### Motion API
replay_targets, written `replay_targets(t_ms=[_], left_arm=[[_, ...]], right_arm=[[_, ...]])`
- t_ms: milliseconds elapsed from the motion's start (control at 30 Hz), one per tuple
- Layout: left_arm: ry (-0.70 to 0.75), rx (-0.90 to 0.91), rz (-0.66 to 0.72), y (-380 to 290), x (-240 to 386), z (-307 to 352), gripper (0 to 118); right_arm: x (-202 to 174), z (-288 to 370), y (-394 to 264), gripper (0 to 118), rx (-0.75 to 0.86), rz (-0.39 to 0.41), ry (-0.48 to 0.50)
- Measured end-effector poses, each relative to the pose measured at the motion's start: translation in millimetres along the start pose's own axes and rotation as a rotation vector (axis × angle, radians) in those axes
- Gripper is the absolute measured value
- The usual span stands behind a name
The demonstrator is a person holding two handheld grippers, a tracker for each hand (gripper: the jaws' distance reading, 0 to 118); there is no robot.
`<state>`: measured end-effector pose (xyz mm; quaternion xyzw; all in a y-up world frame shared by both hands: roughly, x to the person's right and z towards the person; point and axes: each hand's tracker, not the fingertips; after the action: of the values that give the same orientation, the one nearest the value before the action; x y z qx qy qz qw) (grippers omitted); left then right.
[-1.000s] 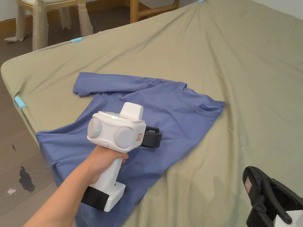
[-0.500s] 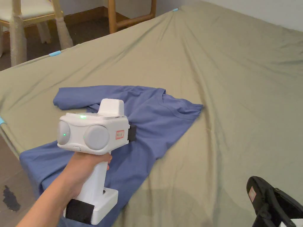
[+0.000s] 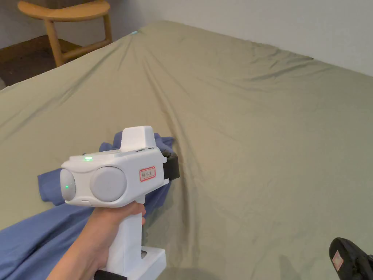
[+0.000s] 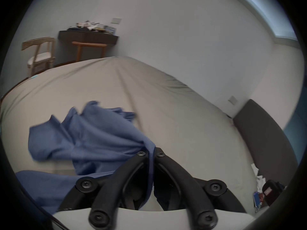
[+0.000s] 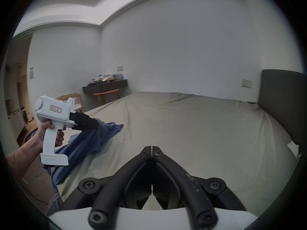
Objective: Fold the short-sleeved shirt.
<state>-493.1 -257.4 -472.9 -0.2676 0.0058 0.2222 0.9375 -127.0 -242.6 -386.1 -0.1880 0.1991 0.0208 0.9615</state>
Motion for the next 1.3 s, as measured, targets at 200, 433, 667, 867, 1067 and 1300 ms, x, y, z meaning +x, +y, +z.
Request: replay_targets(t_ms=[200,433,667,867,1067,1300], left_arm=[[-0.299,0.013,-0.085,-18,119,-13,4],[-0.673,-0.124,-0.275,-90,260,-15,4],[-0.991,-0.407,-0.563,-217,338,30,4],[-0.861,-0.58,-0.643,-286,335,21,4],[-0.699,-0.581,-0.692,-299,315,3,11],[-0.627,-0.369,-0.625,-229,248,59,86]], right_arm=[[59,61,-13,1,0.033,-0.093,-0.21],[110,138,-31,1,0.083,-0.179,-0.458],[144,194,-52,1,0.095,-0.253,-0.635],[153,198,-72,1,0.052,-0.291,-0.67],[146,181,-82,1,0.013,-0.313,-0.603],[137,151,-77,1,0.005,-0.275,-0.511]])
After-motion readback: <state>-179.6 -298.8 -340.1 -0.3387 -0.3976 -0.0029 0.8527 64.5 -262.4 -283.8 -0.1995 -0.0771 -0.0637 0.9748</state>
